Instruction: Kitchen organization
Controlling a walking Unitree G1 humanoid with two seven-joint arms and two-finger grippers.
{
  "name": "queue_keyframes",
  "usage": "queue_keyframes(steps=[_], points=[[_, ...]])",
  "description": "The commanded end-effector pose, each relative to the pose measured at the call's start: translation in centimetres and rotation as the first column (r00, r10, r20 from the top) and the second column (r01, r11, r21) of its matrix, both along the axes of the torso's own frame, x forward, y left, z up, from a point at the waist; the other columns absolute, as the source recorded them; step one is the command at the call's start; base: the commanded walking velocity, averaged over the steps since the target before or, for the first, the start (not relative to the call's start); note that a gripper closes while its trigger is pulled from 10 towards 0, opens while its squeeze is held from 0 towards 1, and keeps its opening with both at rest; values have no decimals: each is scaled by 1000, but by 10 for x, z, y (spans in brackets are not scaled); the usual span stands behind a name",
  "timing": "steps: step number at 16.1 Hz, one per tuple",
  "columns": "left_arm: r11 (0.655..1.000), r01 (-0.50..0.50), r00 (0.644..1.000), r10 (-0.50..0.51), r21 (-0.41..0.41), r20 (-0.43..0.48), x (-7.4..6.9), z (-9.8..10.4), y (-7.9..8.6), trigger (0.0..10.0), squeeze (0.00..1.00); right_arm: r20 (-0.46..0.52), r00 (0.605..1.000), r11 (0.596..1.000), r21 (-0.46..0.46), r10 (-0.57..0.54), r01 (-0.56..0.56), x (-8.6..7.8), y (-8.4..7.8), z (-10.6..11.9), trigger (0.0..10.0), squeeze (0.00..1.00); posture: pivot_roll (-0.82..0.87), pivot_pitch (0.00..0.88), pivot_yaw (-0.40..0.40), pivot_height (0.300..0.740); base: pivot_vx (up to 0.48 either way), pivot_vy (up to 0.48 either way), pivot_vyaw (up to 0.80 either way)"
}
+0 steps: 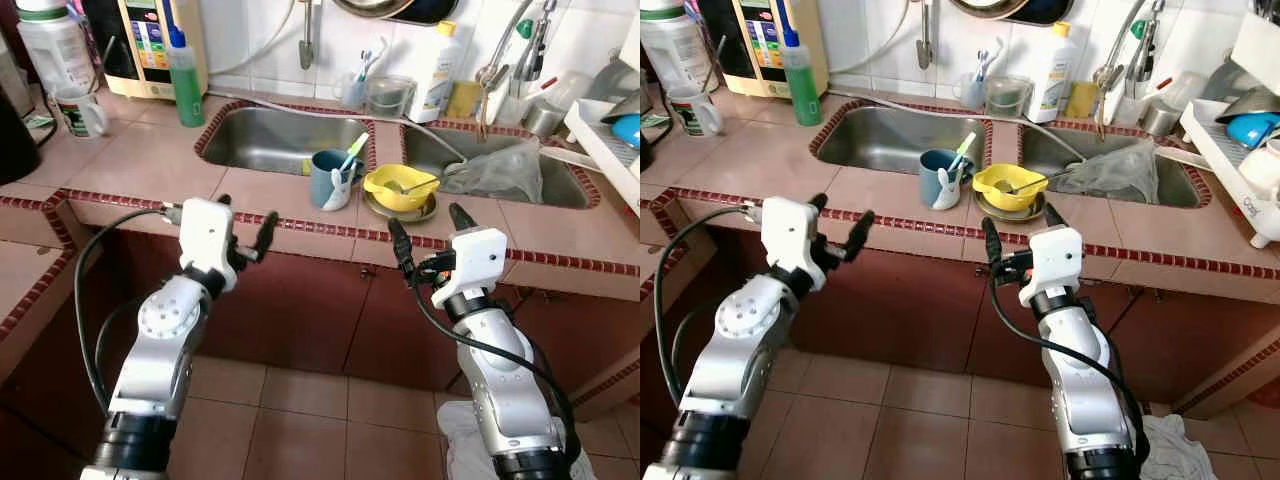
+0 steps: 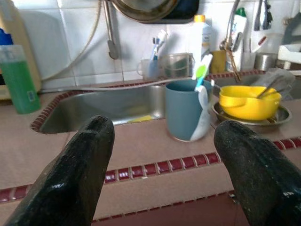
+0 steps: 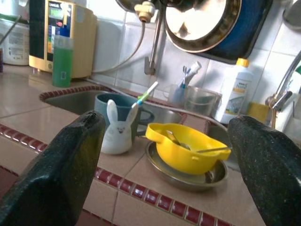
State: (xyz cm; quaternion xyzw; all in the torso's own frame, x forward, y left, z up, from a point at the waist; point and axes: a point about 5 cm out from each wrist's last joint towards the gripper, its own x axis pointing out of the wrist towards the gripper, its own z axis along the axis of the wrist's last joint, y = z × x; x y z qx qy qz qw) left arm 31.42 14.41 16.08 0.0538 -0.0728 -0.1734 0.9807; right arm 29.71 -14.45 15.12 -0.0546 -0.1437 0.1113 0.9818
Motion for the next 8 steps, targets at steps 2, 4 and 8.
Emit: queue_keyframes(steps=[2, 4, 8], points=[[1000, 25, 999, -25, 18, 30, -1, 6, -3, 10000, 0, 13, 1000, 1000, -17, -8, 8, 0, -3, 3, 10000, 0, 78, 0, -36, 740, 277, 0, 0], [999, 30, 999, -31, 17, 32, -1, 6, -4, 10000, 0, 15, 1000, 1000, -19, -9, 9, -1, -3, 3, 10000, 0, 74, 0, -34, 740, 334, 0, 0], [999, 35, 999, -36, 17, 35, -1, 7, -5, 10000, 0, 31, 999, 1000, -17, -15, 16, -1, -4, 7, 10000, 0, 72, 0, -33, 740, 337, 0, 0]])
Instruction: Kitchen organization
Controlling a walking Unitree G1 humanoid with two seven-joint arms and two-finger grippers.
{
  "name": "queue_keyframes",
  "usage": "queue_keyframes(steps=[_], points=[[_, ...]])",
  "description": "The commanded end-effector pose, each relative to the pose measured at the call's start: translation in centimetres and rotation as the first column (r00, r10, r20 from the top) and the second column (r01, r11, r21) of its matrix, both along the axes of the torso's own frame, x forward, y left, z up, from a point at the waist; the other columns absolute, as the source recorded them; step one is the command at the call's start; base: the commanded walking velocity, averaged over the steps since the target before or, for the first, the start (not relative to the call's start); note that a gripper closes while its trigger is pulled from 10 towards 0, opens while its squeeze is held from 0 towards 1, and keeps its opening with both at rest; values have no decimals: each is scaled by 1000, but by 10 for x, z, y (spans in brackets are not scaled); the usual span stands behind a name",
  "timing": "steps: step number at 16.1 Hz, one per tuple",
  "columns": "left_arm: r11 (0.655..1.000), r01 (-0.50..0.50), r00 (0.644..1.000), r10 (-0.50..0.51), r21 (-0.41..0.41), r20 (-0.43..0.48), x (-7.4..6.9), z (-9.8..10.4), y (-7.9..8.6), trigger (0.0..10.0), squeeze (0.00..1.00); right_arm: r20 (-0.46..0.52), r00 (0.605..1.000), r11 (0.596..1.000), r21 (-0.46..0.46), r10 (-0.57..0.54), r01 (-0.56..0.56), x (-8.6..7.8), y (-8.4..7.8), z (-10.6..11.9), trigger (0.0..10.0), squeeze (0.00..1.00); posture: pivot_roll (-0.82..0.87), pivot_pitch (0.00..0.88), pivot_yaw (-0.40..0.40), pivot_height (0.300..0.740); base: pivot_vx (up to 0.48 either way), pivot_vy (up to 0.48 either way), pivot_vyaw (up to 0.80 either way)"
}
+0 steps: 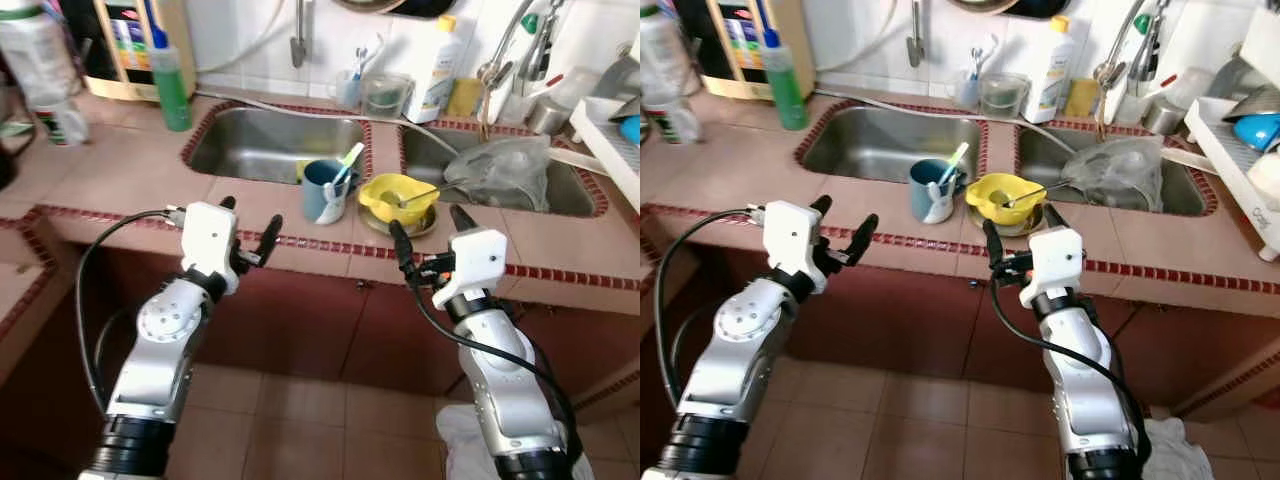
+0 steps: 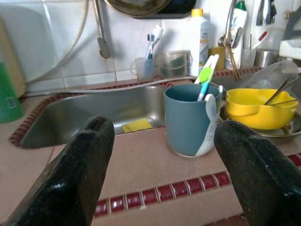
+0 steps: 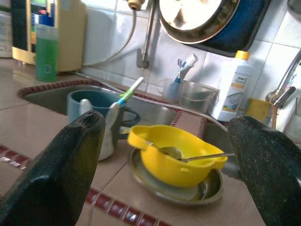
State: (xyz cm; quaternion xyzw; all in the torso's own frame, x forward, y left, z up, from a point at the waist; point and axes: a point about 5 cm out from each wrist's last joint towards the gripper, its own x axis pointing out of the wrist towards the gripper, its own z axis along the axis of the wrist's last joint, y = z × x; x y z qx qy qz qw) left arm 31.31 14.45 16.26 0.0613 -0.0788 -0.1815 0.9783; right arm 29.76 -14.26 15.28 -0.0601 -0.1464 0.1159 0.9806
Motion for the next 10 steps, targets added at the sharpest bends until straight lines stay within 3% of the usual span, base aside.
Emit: queue_keyframes(steps=[1, 10], points=[[1000, 20, 1000, -20, 1, 22, 0, 6, -5, 10000, 0, 45, 999, 1000, 3, -24, 24, -1, -7, 9, 10000, 0, 73, 0, -33, 740, 341, 0, 0], [1000, 15, 999, -15, -8, 31, 0, 8, -5, 10000, 0, 110, 994, 999, 35, -6, 2, -1, -8, 26, 10000, 0, 74, 0, -38, 740, 338, 0, 0]])
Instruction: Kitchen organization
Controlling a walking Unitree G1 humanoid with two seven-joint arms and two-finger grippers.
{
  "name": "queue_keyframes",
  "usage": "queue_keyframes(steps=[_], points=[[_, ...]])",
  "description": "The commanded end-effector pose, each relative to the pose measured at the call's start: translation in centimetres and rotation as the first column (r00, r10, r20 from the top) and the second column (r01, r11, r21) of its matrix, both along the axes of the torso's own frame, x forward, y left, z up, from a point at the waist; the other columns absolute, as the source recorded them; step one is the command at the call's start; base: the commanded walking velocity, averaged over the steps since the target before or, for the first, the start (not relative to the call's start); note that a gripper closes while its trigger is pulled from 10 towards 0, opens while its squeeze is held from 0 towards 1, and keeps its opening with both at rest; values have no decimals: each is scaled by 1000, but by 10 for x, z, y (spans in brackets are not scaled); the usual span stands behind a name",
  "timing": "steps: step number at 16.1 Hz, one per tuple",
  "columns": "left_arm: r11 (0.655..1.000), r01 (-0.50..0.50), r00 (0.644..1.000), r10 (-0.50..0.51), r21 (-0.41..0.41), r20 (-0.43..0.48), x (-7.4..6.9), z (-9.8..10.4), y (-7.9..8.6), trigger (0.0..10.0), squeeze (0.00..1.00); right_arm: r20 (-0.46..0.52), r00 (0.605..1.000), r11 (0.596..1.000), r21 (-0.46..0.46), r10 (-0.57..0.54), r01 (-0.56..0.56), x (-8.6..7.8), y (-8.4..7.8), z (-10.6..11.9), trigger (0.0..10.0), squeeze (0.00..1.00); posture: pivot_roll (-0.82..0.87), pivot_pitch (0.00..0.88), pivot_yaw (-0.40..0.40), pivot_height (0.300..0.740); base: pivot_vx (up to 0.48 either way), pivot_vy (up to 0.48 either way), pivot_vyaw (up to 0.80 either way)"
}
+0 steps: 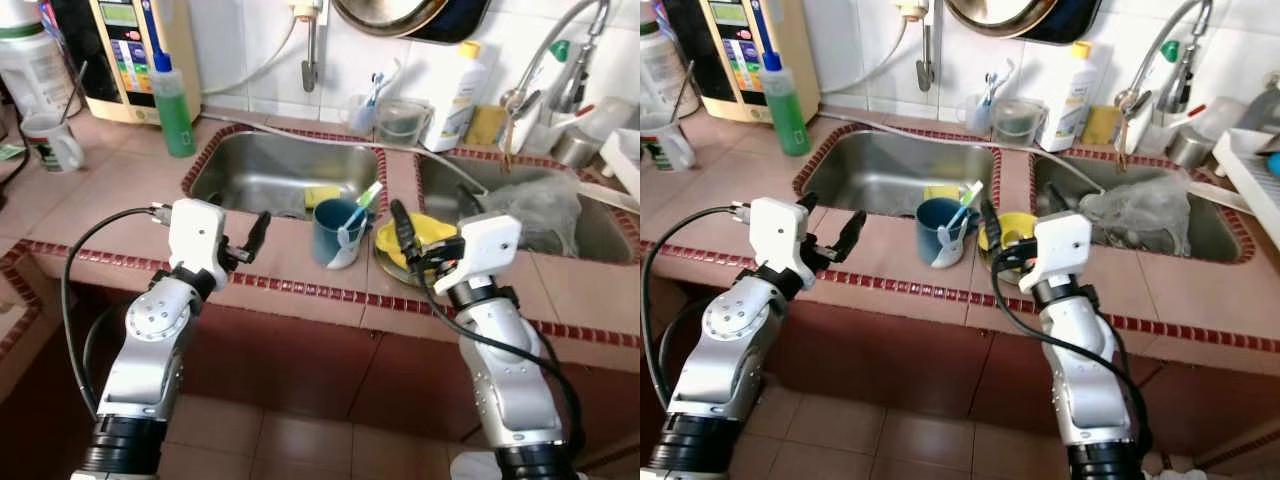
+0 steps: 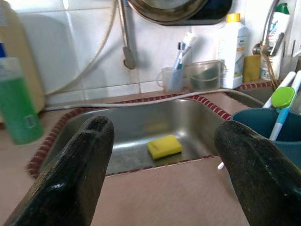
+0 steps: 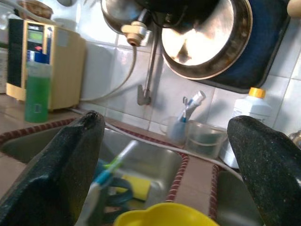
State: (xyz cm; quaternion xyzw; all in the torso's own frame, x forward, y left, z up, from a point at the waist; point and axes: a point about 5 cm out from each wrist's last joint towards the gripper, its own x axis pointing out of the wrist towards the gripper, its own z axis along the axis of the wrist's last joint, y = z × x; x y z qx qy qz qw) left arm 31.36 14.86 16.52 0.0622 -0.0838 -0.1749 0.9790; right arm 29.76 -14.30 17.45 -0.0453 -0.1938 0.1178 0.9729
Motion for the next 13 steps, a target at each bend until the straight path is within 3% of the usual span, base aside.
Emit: queue_keyframes(steps=[1, 7, 13], points=[[1000, 26, 999, -26, -6, 20, 0, 5, -9, 10000, 0, 18, 1000, 1000, -2, -18, 18, -1, -8, 5, 10000, 0, 74, 0, -39, 740, 337, 0, 0], [1000, 24, 999, -24, -5, 40, -1, 9, -12, 10000, 0, 3, 999, 999, 29, 47, -47, -3, -3, 4, 10000, 0, 73, 0, -42, 740, 0, 0, 0], [990, 112, 993, -115, 82, 35, -10, 5, -27, 10000, 0, -48, 998, 998, 56, 35, -32, 4, -17, -1, 10000, 0, 79, 0, -46, 740, 0, 0, 0]])
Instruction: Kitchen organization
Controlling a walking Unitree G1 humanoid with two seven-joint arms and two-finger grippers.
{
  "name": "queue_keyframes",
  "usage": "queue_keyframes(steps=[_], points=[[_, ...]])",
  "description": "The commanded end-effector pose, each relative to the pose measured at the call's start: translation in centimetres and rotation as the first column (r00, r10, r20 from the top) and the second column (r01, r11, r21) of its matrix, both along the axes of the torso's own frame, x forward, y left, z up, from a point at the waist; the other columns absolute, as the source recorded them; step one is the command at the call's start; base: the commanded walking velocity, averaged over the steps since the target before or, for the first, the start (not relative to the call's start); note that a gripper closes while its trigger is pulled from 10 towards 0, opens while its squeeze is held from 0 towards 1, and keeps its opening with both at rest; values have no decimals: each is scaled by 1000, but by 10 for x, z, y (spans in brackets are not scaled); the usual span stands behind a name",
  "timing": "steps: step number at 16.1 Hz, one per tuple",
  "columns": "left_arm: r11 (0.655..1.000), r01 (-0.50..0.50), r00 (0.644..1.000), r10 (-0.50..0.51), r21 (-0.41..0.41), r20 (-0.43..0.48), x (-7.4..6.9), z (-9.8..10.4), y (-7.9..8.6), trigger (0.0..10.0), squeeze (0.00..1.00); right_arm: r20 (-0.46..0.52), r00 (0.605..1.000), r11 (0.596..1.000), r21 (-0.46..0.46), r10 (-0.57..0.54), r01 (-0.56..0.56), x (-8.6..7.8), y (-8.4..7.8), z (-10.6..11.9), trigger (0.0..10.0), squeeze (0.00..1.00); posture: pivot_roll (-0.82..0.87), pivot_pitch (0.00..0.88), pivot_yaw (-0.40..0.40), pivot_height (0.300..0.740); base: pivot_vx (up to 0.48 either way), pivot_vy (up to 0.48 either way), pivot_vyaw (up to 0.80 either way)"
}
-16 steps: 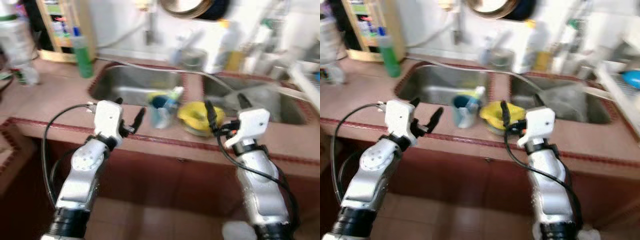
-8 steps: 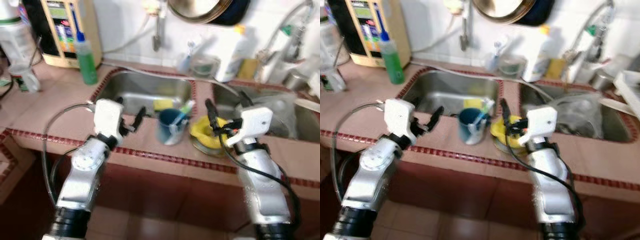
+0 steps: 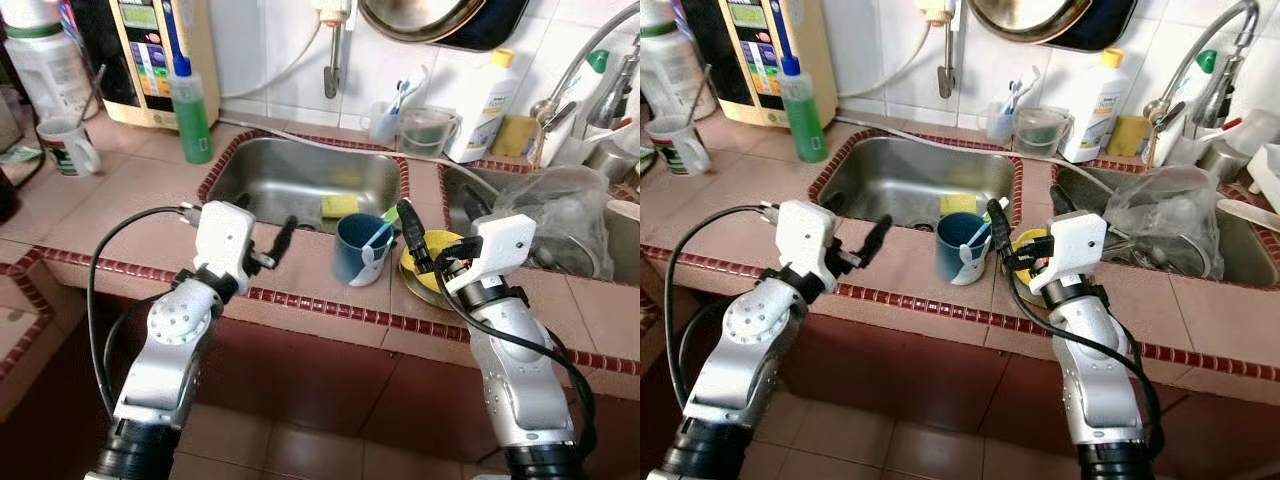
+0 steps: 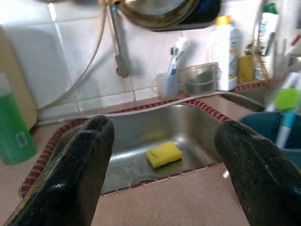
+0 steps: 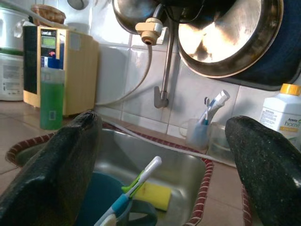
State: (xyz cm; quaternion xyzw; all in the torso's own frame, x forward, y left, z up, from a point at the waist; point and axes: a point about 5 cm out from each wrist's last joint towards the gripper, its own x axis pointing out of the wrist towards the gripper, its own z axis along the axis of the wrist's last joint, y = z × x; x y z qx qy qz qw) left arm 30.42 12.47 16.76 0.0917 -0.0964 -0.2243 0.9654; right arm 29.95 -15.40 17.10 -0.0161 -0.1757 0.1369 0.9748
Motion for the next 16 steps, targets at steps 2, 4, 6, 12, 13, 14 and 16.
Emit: queue_keyframes(steps=[2, 4, 6, 12, 13, 14, 16], points=[[995, 98, 995, -98, 17, 7, -8, 2, -12, 10000, 0, -27, 1000, 1000, 18, -8, 8, 7, -11, -1, 10000, 0, 82, 0, -46, 740, 0, 0, 0], [984, 176, 984, -176, 20, -17, -15, -1, -26, 10000, 0, -60, 998, 999, 33, -26, 28, 15, -20, -6, 10000, 0, 82, 0, -40, 740, 0, 0, 0], [978, 209, 978, -208, 27, -19, -19, -1, -32, 10000, 0, -70, 997, 999, 40, -32, 35, 19, -24, -7, 10000, 0, 82, 0, -38, 740, 0, 0, 0], [962, 272, 962, -271, 33, -29, -27, 0, -44, 10000, 0, -139, 990, 995, 99, 37, -23, 41, -28, -11, 10000, 0, 69, 0, -24, 740, 0, 0, 0], [961, 273, 962, -272, 32, -30, -27, 1, -44, 10000, 0, -147, 987, 990, 132, 59, -40, 47, -29, -10, 10000, 0, 70, 0, -22, 740, 0, 0, 0], [962, 272, 962, -271, 26, -31, -28, 2, -45, 10000, 0, -154, 985, 987, 153, 73, -49, 52, -29, -8, 10000, 0, 73, 0, -22, 740, 0, 0, 0], [962, 272, 962, -272, 19, -33, -30, 2, -46, 10000, 0, -165, 982, 976, 210, 90, -54, 59, -29, -5, 10000, 0, 81, 0, -24, 740, 0, 0, 0]])
